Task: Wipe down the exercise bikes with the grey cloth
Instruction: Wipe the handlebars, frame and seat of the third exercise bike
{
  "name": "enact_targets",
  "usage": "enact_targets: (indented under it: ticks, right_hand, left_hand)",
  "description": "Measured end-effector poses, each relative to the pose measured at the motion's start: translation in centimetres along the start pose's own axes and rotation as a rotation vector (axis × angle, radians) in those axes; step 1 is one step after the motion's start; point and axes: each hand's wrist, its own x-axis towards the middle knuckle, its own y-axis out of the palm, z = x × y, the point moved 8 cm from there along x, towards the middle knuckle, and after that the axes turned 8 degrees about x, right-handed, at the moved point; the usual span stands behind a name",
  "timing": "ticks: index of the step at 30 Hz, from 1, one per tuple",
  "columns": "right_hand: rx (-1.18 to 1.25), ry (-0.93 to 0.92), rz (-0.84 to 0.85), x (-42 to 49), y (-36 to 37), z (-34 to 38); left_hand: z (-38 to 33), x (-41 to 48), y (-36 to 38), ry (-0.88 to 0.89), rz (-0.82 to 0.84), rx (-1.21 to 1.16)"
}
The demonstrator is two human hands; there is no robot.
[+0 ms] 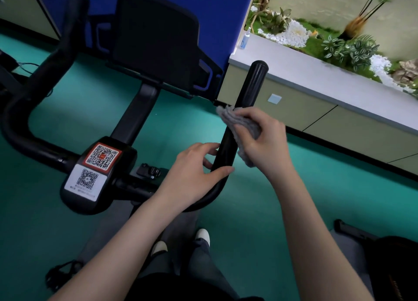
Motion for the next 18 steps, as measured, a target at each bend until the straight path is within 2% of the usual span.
enact_targets:
  ticks: [3, 7, 10, 14, 18]
  right_hand:
    - [-0.157, 0.010, 0.114, -0.3, 1.4, 0.5]
    - [-0.128, 0.006, 0.228, -1.3, 1.8, 1.6]
    - [-0.152, 0.017, 0.210, 0.3, 1.2, 2.1]
    - [-0.318, -0.065, 0.210, 3.8, 1.3, 3.0]
    - [-0.503, -0.106, 0.386, 5.2, 3.5, 2.6]
  left_hand:
    - [-0.1, -0.2, -0.3, 0.019, 0.025, 0.022]
    - [0.3, -0.7, -0.4, 0.028, 0.050, 0.029]
    - [0.6, -1.0, -0.4, 0.032, 0.048, 0.013]
    - [0.7, -1.1, -0.4, 0.025, 0.057, 0.006]
    - [0.6, -1.0, -0.5, 0.018, 0.070, -0.009]
